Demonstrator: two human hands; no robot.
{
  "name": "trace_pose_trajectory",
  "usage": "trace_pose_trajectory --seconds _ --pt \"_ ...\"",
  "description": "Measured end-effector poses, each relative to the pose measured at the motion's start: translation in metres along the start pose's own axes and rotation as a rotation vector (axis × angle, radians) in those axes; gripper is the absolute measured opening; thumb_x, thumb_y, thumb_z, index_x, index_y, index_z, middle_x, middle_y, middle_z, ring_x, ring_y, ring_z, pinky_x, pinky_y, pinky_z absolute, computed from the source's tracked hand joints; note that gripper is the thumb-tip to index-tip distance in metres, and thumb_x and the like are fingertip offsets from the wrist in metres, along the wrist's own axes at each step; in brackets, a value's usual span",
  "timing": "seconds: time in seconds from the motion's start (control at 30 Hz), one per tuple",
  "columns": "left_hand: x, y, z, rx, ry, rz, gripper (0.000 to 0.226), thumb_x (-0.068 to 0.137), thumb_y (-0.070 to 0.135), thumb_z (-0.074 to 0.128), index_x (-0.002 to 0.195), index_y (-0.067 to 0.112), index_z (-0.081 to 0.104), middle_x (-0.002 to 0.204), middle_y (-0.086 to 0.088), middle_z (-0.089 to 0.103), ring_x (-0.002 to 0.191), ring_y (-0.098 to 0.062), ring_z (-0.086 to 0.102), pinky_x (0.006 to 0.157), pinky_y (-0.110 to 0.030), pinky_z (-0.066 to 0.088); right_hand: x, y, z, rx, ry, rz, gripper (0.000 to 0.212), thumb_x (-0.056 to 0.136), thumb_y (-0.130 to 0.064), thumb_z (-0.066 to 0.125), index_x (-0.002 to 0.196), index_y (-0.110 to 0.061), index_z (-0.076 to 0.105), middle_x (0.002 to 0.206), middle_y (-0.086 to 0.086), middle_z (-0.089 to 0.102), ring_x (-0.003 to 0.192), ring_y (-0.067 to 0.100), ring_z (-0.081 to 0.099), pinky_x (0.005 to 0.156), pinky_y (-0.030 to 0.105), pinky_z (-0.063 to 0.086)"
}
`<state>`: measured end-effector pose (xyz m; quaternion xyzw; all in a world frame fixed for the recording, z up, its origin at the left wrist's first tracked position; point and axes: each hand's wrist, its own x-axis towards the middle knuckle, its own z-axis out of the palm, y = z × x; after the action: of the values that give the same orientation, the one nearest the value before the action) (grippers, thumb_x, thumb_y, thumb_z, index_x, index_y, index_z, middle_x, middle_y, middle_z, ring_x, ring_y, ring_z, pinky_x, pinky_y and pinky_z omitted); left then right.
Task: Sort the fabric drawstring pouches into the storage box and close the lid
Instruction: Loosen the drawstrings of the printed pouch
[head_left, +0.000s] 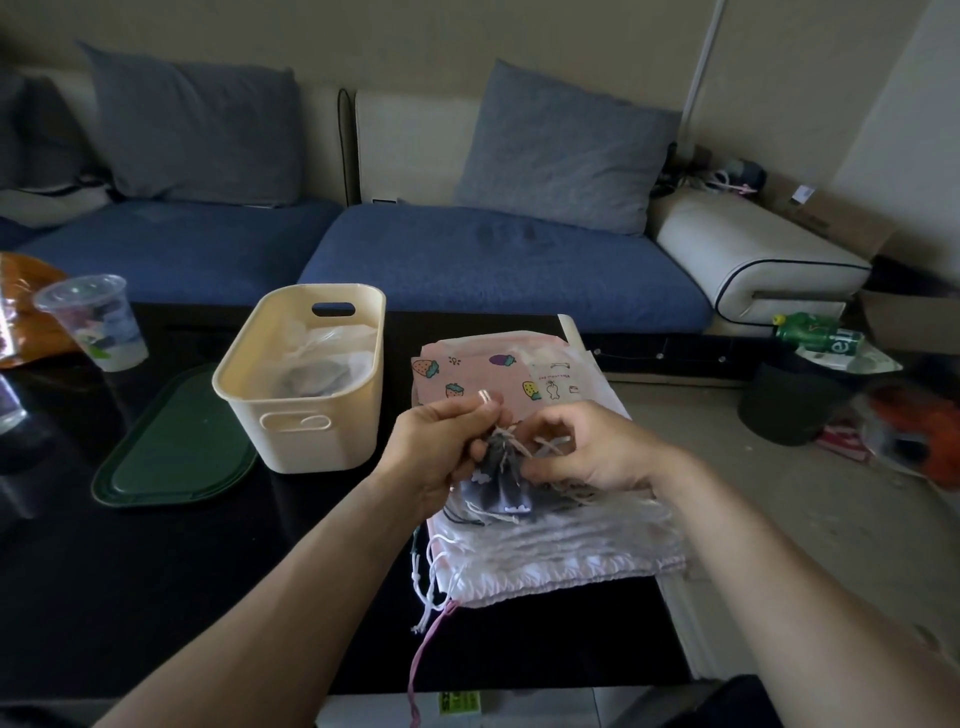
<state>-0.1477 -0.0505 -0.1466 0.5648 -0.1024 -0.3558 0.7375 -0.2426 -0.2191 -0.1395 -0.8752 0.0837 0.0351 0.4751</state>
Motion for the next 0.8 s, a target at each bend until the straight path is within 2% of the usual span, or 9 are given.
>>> trace_pose_trajectory --seconds 0.07,0.2,0.27,0.37,0.43,0.5,0.57,0.7,0.8 --pt "0.000 0.001 -0.001 -0.004 0.017 0.020 0.017 0.089 0.014 0.069 0.088 -0.003 0.072 0.059 -0.005 0.061 0.035 -0.003 0.043 0.030 -0.013 0.034 0.000 0.000 -0.002 -0.015 0.100 0.005 0.021 0.078 -0.018 0.085 0.092 -0.022 0.069 0.094 -0.007 0.071 0.085 0.006 0.066 0.079 0.020 0.051" --pt "0.001 0.001 0.000 -0.018 0.005 0.005 0.022 0.093 0.022 0.065 0.097 0.002 0.071 0.072 -0.004 0.065 0.038 -0.004 0.042 0.032 -0.014 0.035 0.002 0.002 -0.002 -0.098 0.129 0.053 0.016 0.081 -0.031 0.083 0.077 -0.019 0.073 0.073 -0.004 0.072 0.059 0.003 0.060 0.063 0.024 0.048" --pt "0.002 0.001 0.001 0.010 -0.021 -0.018 0.022 0.099 0.020 0.056 0.106 0.005 0.070 0.074 -0.001 0.063 0.040 -0.005 0.039 0.034 -0.013 0.032 0.001 0.000 -0.003 -0.146 0.117 0.060 0.020 0.084 -0.037 0.079 0.070 -0.022 0.075 0.068 -0.004 0.072 0.060 0.007 0.062 0.064 0.028 0.050" --pt "0.002 0.002 0.000 0.057 -0.074 -0.040 0.022 0.102 0.012 0.052 0.113 0.003 0.068 0.077 -0.002 0.063 0.041 -0.005 0.039 0.036 -0.013 0.034 -0.002 -0.005 -0.006 -0.231 0.114 0.052 0.029 0.087 -0.032 0.076 0.058 -0.029 0.073 0.089 0.002 0.075 0.086 0.016 0.069 0.085 0.037 0.055" --pt "-0.001 0.003 -0.001 0.133 -0.033 0.026 0.018 0.097 0.013 0.061 0.106 0.001 0.071 0.073 0.000 0.068 0.040 -0.005 0.041 0.039 -0.013 0.038 -0.006 -0.010 -0.010 -0.200 0.134 0.050 0.019 0.086 -0.028 0.076 0.069 -0.020 0.075 0.093 0.004 0.076 0.093 0.018 0.069 0.092 0.040 0.053" --pt "-0.003 0.004 -0.001 0.196 0.028 0.107 0.021 0.091 0.016 0.070 0.099 -0.004 0.072 0.063 0.000 0.070 0.037 -0.005 0.043 0.039 -0.014 0.040 -0.009 -0.012 -0.013 -0.119 0.178 0.020 0.016 0.086 -0.029 0.077 0.079 -0.014 0.076 0.086 0.001 0.076 0.083 0.012 0.068 0.086 0.038 0.052" --pt "-0.004 0.004 0.000 0.225 0.033 0.136 0.024 0.088 0.017 0.073 0.096 -0.006 0.072 0.058 0.000 0.068 0.036 -0.006 0.044 0.037 -0.015 0.039 -0.013 -0.014 -0.014 -0.064 0.230 -0.017 0.018 0.087 -0.033 0.075 0.078 -0.018 0.075 0.076 -0.005 0.073 0.071 0.005 0.063 0.075 0.032 0.049" --pt "-0.005 0.003 0.004 0.361 -0.046 0.149 0.022 0.093 0.021 0.066 0.091 0.001 0.073 0.061 0.001 0.066 0.036 -0.005 0.038 0.036 -0.016 0.033 -0.012 -0.014 -0.008 0.022 0.257 -0.093 0.020 0.090 -0.031 0.072 0.085 -0.012 0.071 0.071 0.004 0.072 0.061 0.013 0.065 0.063 0.030 0.052" --pt "-0.005 0.000 0.006 0.471 -0.123 0.166 0.021 0.100 0.013 0.057 0.086 0.005 0.069 0.054 0.008 0.060 0.037 -0.003 0.036 0.038 -0.014 0.031 -0.011 -0.017 -0.003 0.072 0.256 -0.144 0.014 0.090 -0.026 0.073 0.088 -0.012 0.071 0.067 0.001 0.066 0.053 0.014 0.057 0.051 0.024 0.045"
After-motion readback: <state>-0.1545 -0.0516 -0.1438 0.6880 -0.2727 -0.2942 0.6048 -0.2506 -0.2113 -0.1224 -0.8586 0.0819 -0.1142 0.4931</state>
